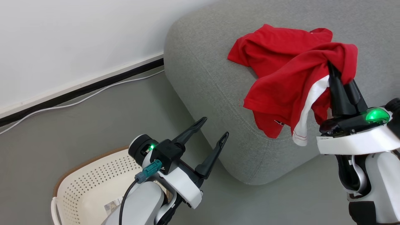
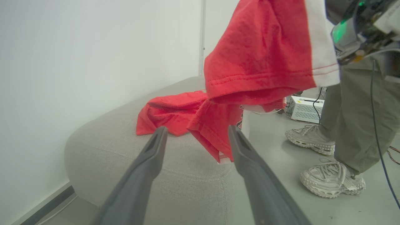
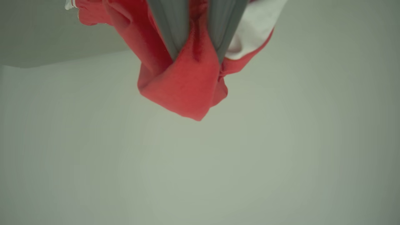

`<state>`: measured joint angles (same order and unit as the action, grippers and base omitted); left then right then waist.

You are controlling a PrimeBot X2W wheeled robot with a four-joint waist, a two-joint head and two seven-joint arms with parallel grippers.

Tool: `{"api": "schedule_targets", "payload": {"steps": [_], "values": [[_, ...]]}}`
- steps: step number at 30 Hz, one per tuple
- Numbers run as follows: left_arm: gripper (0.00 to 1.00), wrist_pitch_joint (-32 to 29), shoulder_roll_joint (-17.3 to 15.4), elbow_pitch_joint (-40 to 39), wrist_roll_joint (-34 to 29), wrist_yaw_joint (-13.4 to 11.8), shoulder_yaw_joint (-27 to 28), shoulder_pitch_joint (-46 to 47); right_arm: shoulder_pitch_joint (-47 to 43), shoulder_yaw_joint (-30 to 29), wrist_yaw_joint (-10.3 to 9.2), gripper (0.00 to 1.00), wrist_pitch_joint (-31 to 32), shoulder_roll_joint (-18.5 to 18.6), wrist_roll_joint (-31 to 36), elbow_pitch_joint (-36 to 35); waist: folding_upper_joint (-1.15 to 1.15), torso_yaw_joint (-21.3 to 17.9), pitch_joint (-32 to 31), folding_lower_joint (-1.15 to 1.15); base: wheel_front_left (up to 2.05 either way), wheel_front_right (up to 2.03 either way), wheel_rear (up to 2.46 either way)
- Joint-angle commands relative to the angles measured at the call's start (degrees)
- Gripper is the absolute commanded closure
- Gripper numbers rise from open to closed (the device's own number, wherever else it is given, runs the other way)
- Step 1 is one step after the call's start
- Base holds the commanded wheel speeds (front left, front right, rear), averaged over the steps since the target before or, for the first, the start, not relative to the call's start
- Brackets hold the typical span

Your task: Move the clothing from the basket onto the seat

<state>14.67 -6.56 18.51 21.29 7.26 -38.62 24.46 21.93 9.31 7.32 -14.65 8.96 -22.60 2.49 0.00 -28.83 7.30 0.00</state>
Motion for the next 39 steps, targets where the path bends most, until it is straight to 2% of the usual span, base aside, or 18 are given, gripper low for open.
{"api": "schedule_targets", "payload": {"steps": [1,11,15,21,33,39], "values": [[0.00,0.3,-0.4,-1.4,0.1,0.2,1.9,0.4,0.0,0.2,0.17,1.00,-0.3,0.1,0.5,-2.1,0.00,-1.4,0.0,0.00,0.00,0.00,0.00],[0.00,0.3,0.0,-1.5,0.4,0.2,0.1,2.0,-4.2,-6.0,0.17,1.00,-0.3,0.9,1.7,-5.6,0.00,-2.0,1.2,0.00,0.00,0.00,0.00],[0.00,0.3,0.0,-1.7,0.3,0.2,-0.1,2.0,-3.0,-6.1,0.17,1.00,-0.3,2.0,2.7,-5.2,0.00,-2.0,2.0,0.00,0.00,0.00,0.00],[0.00,0.3,-0.8,-2.0,-0.3,0.2,0.3,1.6,3.1,-4.5,0.17,1.00,-0.3,4.8,2.8,-0.8,0.00,-1.6,4.4,0.00,0.00,0.00,0.00],[0.00,0.3,-1.6,-1.5,-0.8,0.2,-2.7,4.7,15.3,-8.1,0.17,1.00,-0.3,9.5,3.3,7.7,0.00,3.4,12.3,0.00,0.00,0.00,0.00],[0.00,0.3,-2.1,-0.9,-1.0,0.2,-4.2,7.6,23.2,-12.4,0.17,1.00,-0.3,12.0,3.0,11.5,0.00,6.3,17.2,0.00,0.00,0.00,0.00]]}}
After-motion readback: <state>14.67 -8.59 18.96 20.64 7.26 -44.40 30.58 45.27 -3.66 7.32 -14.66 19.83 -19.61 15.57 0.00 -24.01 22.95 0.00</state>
